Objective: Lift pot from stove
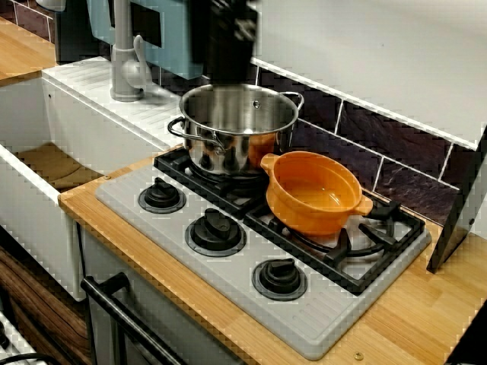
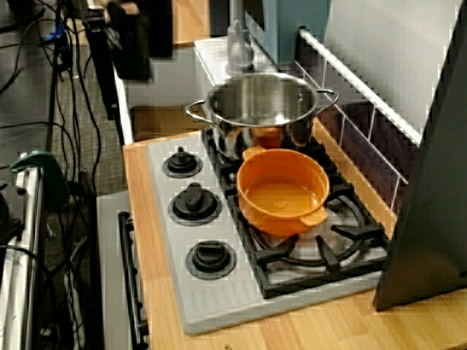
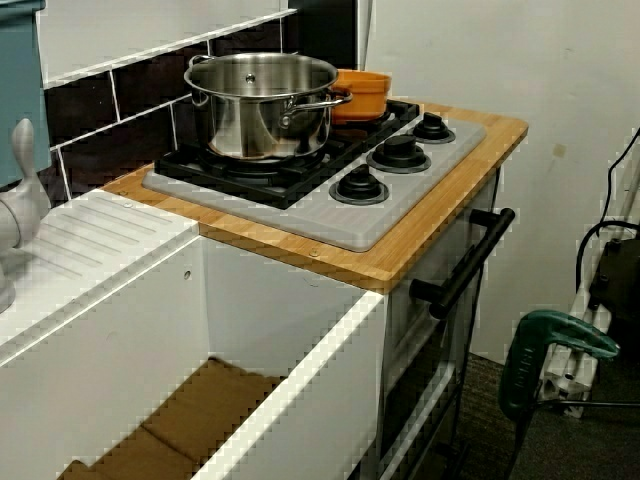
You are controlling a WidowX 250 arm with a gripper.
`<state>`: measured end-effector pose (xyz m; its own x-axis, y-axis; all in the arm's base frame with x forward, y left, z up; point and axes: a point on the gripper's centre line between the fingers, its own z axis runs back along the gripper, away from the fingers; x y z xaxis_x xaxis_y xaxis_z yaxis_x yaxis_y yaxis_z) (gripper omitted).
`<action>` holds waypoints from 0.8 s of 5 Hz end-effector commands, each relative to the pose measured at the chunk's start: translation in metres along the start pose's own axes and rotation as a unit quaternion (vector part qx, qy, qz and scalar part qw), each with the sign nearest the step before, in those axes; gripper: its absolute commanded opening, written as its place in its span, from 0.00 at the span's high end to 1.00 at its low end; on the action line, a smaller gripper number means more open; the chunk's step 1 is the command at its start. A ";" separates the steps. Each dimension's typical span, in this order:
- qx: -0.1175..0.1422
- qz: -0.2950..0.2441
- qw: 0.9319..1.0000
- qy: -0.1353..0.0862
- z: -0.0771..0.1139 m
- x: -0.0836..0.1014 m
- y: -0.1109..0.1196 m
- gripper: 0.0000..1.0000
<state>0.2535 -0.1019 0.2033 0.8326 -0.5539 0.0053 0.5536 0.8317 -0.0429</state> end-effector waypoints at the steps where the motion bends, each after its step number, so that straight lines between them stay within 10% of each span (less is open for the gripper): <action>1: 0.043 -0.096 0.993 -0.058 -0.018 0.047 -0.026 0.00; 2: 0.059 -0.043 0.992 -0.104 -0.027 0.063 -0.019 0.00; 4: 0.062 -0.058 0.992 -0.091 -0.044 0.073 -0.001 0.00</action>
<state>0.3115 -0.1390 0.1444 0.7582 -0.6367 0.1406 0.6335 0.7703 0.0725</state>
